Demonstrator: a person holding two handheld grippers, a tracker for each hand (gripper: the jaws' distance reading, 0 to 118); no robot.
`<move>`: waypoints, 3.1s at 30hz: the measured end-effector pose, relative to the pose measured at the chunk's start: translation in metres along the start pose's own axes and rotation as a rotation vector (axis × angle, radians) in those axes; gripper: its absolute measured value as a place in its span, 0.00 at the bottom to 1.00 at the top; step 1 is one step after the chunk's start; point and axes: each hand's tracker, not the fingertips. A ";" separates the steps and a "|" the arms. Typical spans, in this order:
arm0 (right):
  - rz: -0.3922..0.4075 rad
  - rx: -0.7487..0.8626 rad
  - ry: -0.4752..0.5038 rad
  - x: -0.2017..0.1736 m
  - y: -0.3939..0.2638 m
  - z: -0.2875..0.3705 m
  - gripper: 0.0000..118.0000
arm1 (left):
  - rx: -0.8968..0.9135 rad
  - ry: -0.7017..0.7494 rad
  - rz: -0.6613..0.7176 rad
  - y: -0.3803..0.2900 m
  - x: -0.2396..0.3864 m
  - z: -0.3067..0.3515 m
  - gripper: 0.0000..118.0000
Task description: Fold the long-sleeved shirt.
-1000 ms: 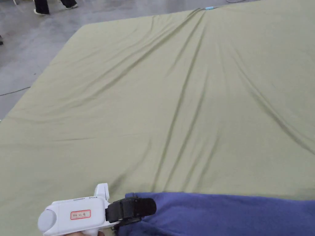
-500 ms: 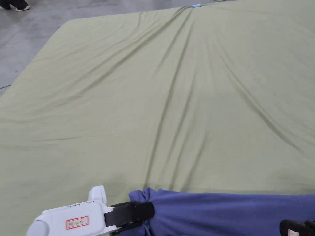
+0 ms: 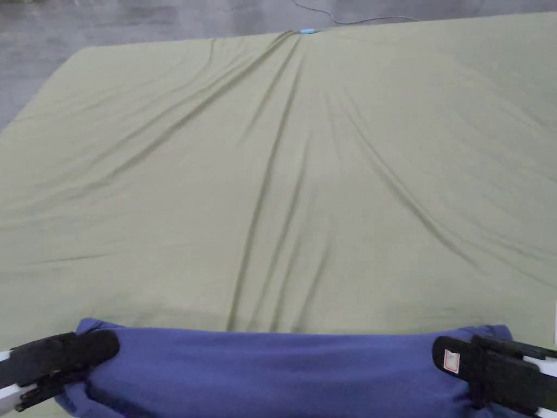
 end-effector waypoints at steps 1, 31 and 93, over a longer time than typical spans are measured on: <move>0.003 0.010 -0.011 -0.002 -0.001 0.003 0.03 | 0.016 0.018 0.006 0.000 0.000 0.010 0.07; -0.032 0.062 -0.206 0.033 -0.044 0.099 0.03 | -0.206 0.148 -0.077 -0.195 0.225 -0.287 0.94; -0.210 -0.413 -0.465 0.058 -0.022 -0.102 0.03 | -0.120 0.357 -0.147 -0.130 0.101 -0.179 0.98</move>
